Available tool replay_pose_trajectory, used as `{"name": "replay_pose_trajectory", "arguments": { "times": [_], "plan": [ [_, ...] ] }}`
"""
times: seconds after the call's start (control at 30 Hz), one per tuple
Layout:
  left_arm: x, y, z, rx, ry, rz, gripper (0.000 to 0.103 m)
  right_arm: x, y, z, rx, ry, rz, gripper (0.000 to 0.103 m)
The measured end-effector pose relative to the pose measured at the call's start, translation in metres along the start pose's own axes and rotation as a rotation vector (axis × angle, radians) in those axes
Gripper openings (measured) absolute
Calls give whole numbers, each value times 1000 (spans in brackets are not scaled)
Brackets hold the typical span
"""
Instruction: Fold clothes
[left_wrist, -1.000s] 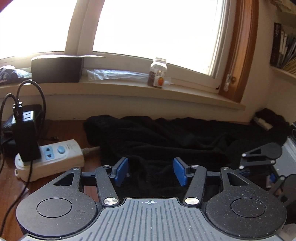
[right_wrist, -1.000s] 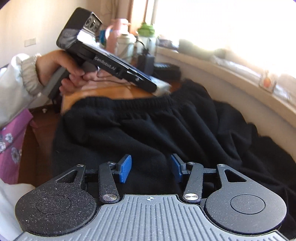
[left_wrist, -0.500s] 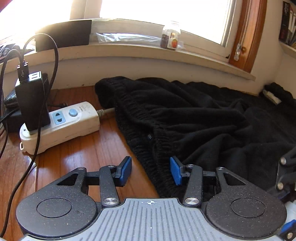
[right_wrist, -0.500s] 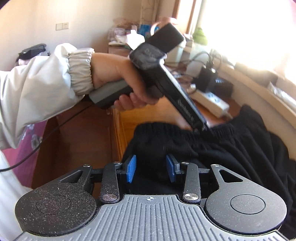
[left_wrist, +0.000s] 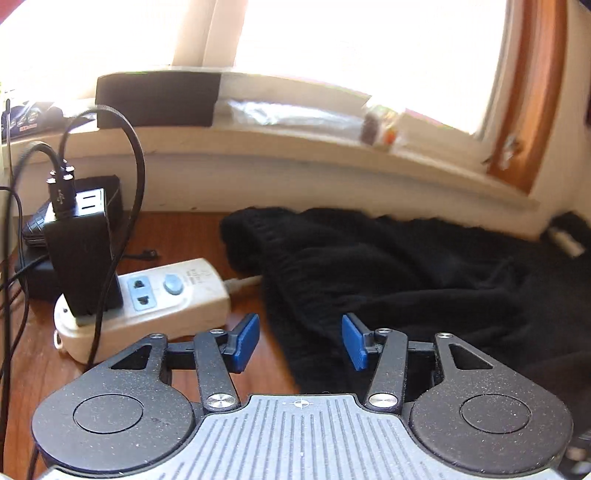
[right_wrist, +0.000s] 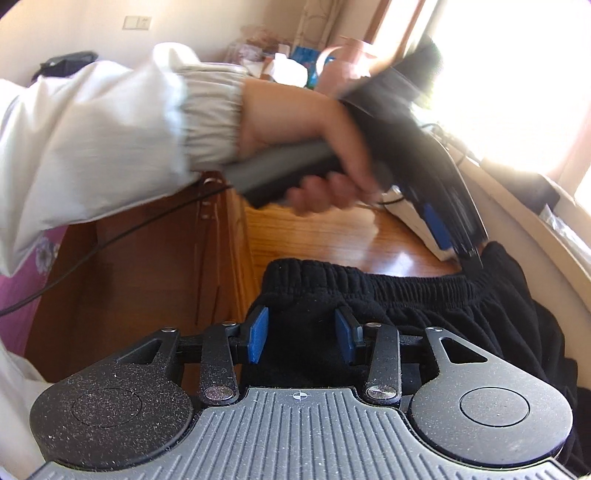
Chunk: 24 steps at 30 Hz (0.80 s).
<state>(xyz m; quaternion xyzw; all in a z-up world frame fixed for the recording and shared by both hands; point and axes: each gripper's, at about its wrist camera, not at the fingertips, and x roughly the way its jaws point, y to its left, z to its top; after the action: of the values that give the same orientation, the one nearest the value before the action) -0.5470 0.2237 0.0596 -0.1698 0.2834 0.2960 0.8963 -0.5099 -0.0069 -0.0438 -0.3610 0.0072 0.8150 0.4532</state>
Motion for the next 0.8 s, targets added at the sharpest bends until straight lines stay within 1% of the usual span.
{"name": "replay_pose_trajectory", "arguments": {
  "times": [0.1,0.17,0.23,0.33,0.37,0.43,0.53,0.57,0.63,0.67,0.7,0.73,0.77,0.8],
  "plan": [
    [8,-2,-7,47,26,62,48,-3,2,-1,-13,-10,-12,42],
    [7,2,-10,34,19,56,48,-5,4,-1,-34,-19,-32,50],
    [4,7,-11,17,17,51,48,-5,8,-3,-67,-20,-55,52],
    [-8,11,-11,-8,-32,22,46,-2,4,-4,-67,-18,-59,52],
    [-12,12,-10,-29,-53,-8,46,-1,2,-5,-61,-17,-56,52],
    [-19,14,-9,-83,-82,-102,48,0,0,-7,-46,-16,-50,52],
    [-15,4,-8,-76,-64,-181,48,-2,1,-7,-50,-16,-53,52],
    [-11,-2,-8,-60,-46,-182,48,-3,2,-8,-51,-16,-54,52],
    [1,-13,-10,-17,-6,-136,47,-4,3,-12,-51,-19,-57,52],
    [6,-17,-12,0,9,-117,42,-4,3,-12,-52,-20,-58,52],
    [9,-19,-14,14,14,-108,32,-3,3,-12,-52,-20,-59,52],
    [8,-20,-16,26,10,-105,28,-4,3,-12,-55,-20,-62,53],
    [7,-21,-18,39,2,-105,15,-5,4,-12,-61,-21,-68,56],
    [3,-20,-21,49,-4,-101,12,-6,5,-12,-68,-22,-76,57]
  ]
}}
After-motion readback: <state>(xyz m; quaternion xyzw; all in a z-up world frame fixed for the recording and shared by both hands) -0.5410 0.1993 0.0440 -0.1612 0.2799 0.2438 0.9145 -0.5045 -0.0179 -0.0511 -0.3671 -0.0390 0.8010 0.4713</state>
